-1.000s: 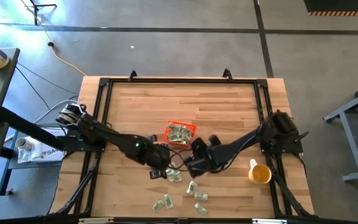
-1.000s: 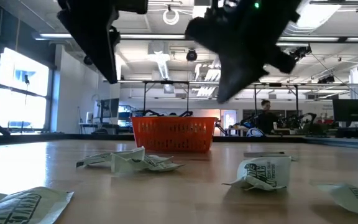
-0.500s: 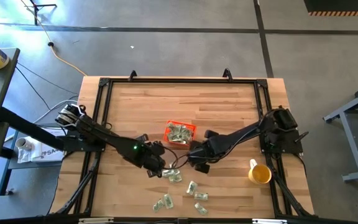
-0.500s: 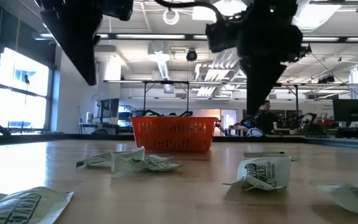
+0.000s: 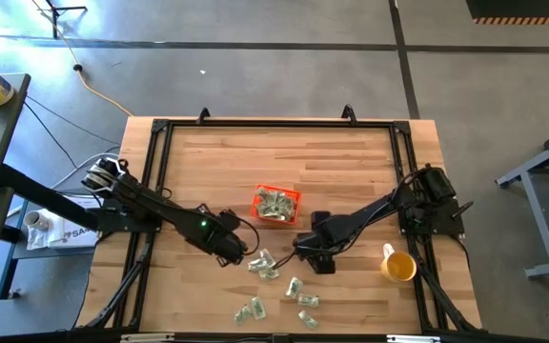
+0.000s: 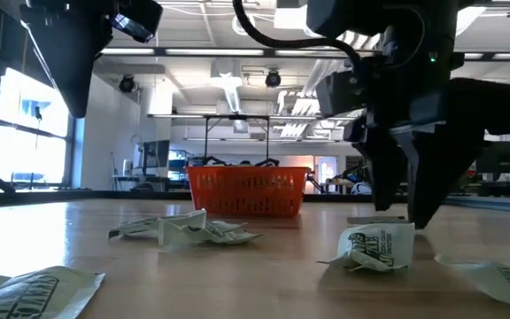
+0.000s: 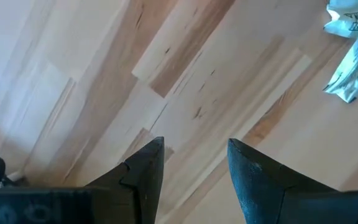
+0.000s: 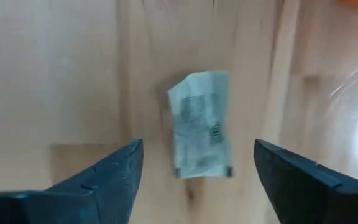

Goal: Pick and place Stevia / Truvia into bins
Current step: Put the light green stevia packet into the orange bin

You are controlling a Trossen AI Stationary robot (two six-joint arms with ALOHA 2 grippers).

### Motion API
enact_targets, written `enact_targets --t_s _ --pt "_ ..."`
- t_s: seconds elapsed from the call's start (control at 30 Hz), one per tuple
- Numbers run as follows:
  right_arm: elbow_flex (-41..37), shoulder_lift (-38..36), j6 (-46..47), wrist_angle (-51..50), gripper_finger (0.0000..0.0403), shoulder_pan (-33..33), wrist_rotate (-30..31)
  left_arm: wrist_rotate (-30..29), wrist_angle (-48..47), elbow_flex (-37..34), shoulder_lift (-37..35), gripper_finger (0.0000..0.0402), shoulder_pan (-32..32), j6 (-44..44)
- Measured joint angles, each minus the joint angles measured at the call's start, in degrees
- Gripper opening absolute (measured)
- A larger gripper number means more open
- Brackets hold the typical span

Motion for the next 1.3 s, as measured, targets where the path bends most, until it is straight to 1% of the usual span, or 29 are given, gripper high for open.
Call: enact_targets --t_s 0.1,0.2,0.27,0.43,0.53,0.63,0.73,0.83,0.97,1.07,1.13,1.17,1.3 --pt "-0.09 0.0 -3.65 1.57 0.0298 -0.19 1.9 -0.18 -0.02 0.0 0.0 0.0211 0.0 -0.09" --pt "-0.09 0.0 -5.27 3.06 0.0298 -1.05 2.41 -1.63 -0.3 0.0 0.0 0.0211 0.0 -0.09" --pt "-0.09 0.44 -5.13 3.81 0.0298 -2.09 1.06 -1.67 -0.98 0.0 0.0 0.0211 0.02 -0.09" --pt "0.24 3.15 -3.6 4.45 0.0291 -4.8 -4.71 -2.74 -1.08 -0.02 0.0 0.0211 0.02 -0.09" --pt "0.23 4.31 -1.81 4.78 0.0282 -6.59 -8.3 -3.38 -0.19 -1.32 -0.02 0.0211 0.02 -0.4" --pt "0.2 4.42 -0.1 4.76 0.0268 -7.39 -8.17 -2.95 0.92 -3.44 -0.02 0.0211 0.04 -0.53" --pt "0.15 4.32 0.69 4.38 0.0241 -7.59 -7.03 -2.42 2.6 -6.18 0.0 0.0211 0.02 -0.54" --pt "0.15 4.35 2.72 4.24 0.0198 -7.66 -6.95 -1.96 5.61 -9.55 0.0 0.0211 0.04 -0.51" --pt "0.13 4.42 9.26 3.92 0.0122 -7.69 -6.11 -0.34 9.61 -13.96 0.0 0.0211 0.07 -0.33" --pt "0.11 4.38 17.0 4.1 0.0056 -7.89 -7.99 2.05 11.65 -16.28 -0.29 0.0211 0.09 -0.75" --pt "-0.03 3.75 19.3 4.88 0.0018 -7.94 -9.41 3.05 13.92 -17.4 -1.71 0.0211 0.07 -0.74" --pt "-0.05 3.23 19.9 5.28 0.0009 -7.85 -9.3 3.0 15.05 -17.91 -2.8 0.0211 0.07 -0.74" --pt "-0.52 0.23 25.11 6.06 0.0014 -7.7 -7.86 1.66 18.61 -18.86 -9.08 0.0211 1.65 -0.42"
